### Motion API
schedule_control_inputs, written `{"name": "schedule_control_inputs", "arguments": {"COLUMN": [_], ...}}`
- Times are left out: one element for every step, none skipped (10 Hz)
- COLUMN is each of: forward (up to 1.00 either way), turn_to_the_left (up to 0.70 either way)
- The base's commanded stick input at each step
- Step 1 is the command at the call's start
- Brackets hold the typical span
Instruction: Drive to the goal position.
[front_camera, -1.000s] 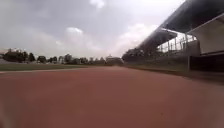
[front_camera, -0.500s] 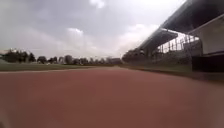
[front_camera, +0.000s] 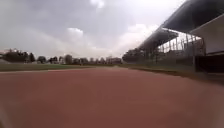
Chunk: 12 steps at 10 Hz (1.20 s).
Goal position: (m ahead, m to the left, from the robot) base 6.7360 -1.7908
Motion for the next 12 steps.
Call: {"name": "schedule_control_inputs", "arguments": {"forward": [0.45, 0.45, 0.45, 0.45, 0.45, 0.45, 0.45, 0.45, 0.45, 0.45, 0.45, 0.45], "turn_to_the_left": [0.0, 0.0, 0.0, 0.0, 0.0, 0.0, 0.0, 0.0, 0.0, 0.0, 0.0, 0.0]}}
